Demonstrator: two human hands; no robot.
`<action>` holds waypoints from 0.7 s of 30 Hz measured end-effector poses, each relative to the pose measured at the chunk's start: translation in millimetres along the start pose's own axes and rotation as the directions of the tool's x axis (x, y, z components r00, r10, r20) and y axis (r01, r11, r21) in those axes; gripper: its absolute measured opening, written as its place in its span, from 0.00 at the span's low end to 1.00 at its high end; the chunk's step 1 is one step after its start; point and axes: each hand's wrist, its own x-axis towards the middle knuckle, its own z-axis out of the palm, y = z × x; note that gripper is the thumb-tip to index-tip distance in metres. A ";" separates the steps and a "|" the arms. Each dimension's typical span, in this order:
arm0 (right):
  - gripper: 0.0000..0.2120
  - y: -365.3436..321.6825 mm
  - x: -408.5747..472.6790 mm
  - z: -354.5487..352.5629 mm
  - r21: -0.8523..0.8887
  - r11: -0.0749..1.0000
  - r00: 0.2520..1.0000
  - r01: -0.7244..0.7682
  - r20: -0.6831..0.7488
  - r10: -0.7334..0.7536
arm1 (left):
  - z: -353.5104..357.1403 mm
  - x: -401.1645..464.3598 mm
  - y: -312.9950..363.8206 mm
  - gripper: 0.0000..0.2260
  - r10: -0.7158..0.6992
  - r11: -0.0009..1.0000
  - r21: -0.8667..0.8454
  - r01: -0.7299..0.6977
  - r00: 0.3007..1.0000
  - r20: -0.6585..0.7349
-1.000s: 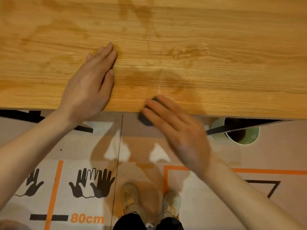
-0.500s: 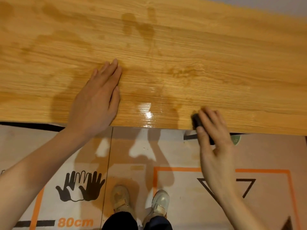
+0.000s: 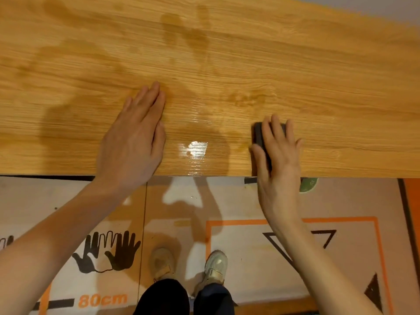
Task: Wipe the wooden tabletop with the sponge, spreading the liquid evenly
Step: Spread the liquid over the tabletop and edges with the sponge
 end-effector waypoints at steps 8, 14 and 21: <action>0.20 -8.6 83.2 2.6 -0.061 0.998 0.998 -0.032 0.053 0.035 | 0.1 1.0 -2.4 0.22 0.016 1.000 0.002 -0.016 1.000 -0.017; 0.20 -27.8 -17.9 11.5 0.109 0.992 0.990 0.070 0.112 -0.082 | -2.6 -0.6 0.0 0.22 0.007 1.000 -0.022 -0.007 1.000 -0.016; 0.18 -26.2 73.9 10.9 0.064 0.998 0.996 0.009 0.092 -0.015 | -2.6 1.3 -1.5 0.22 0.006 1.000 -0.031 -0.007 1.000 -0.022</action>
